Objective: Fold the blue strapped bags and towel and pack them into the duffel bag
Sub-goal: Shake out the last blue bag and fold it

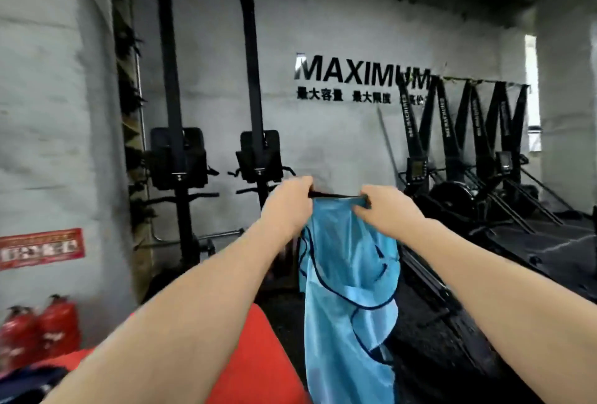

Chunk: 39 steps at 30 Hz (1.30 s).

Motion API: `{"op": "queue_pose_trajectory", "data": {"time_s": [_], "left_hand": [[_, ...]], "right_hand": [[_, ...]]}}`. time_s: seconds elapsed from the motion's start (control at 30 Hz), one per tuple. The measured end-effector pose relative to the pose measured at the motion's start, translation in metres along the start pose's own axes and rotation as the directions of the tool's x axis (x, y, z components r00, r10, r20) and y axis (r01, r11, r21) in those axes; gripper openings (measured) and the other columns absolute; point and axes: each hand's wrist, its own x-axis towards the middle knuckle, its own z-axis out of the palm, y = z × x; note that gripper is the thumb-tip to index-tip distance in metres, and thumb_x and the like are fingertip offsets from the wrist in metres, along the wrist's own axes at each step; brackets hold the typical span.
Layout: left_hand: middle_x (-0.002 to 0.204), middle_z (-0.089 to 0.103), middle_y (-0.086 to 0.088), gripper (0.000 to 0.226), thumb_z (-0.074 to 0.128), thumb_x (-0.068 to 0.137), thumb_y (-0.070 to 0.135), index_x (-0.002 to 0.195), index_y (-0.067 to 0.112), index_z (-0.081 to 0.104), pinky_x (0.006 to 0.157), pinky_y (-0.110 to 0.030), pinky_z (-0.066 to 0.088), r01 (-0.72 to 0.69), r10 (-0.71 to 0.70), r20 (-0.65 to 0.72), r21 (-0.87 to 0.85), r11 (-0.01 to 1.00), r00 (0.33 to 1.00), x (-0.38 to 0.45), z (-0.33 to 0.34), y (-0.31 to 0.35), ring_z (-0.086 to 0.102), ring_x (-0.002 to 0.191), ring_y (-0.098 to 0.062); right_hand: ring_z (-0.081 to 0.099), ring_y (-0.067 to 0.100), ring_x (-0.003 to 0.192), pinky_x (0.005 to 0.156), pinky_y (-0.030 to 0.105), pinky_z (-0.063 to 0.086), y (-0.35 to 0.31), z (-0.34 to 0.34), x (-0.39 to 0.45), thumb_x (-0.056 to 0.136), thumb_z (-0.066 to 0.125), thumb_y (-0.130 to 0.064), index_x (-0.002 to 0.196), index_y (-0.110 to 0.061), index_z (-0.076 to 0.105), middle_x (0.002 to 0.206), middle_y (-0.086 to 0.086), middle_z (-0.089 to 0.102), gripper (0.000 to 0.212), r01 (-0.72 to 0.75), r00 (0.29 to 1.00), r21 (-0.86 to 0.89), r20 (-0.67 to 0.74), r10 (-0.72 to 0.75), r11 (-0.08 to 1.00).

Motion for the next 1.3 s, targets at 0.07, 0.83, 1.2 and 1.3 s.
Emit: {"op": "queue_pose_trajectory", "data": {"time_s": [0.07, 0.83, 1.2, 1.3], "left_hand": [[0.108, 0.064, -0.017, 0.021, 0.05, 0.088, 0.008, 0.108, 0.01, 0.058, 0.083, -0.043, 0.051, 0.02, -0.015, -0.048, 0.101, 0.995, 0.999, 0.008, -0.056, -0.017, 0.061, 0.102, -0.039], [0.117, 0.062, -0.007, 0.023, 0.053, 0.093, 0.018, 0.115, 0.02, 0.056, 0.073, -0.037, 0.04, 0.2, -0.382, 0.295, 0.498, 0.844, 0.876, -0.223, -0.055, -0.286, 0.061, 0.106, -0.033], [0.093, 0.069, 0.013, 0.031, 0.073, 0.084, 0.033, 0.114, 0.028, 0.066, 0.085, -0.021, 0.051, 0.658, -0.581, 0.436, -0.034, 0.753, 0.687, -0.416, 0.07, -0.328, 0.064, 0.088, 0.001], [0.105, 0.068, 0.016, 0.041, 0.074, 0.089, 0.027, 0.128, 0.028, 0.065, 0.087, -0.008, 0.044, 0.68, -0.588, 0.439, -0.074, 0.729, 0.679, -0.431, 0.079, -0.331, 0.06, 0.092, 0.006]], "right_hand": [[0.06, 0.032, 0.086, 0.064, 0.036, 0.041, -0.04, -0.021, 0.025, 0.093, 0.058, -0.038, 0.084, -0.017, 0.051, 0.081, 0.003, 0.06, 0.024, 0.062, 0.997, 0.048, -0.054, -0.059, 0.997], [0.062, 0.025, 0.091, 0.073, 0.034, 0.052, -0.276, 0.251, -0.037, 0.087, 0.054, -0.036, 0.091, -0.024, 0.063, 0.096, -0.002, 0.068, 0.015, 0.202, 0.887, 0.287, 0.352, -0.299, 0.936], [0.068, 0.01, 0.094, 0.084, 0.034, 0.054, -0.267, 0.405, -0.191, 0.088, 0.062, -0.036, 0.106, -0.033, 0.071, 0.101, -0.011, 0.073, 0.02, -0.112, 0.746, 0.505, 0.612, -0.264, 0.856], [0.065, 0.012, 0.103, 0.089, 0.034, 0.052, -0.264, 0.418, -0.206, 0.089, 0.062, -0.034, 0.112, -0.03, 0.07, 0.109, -0.01, 0.072, 0.025, -0.064, 0.763, 0.503, 0.582, -0.282, 0.862]]}}
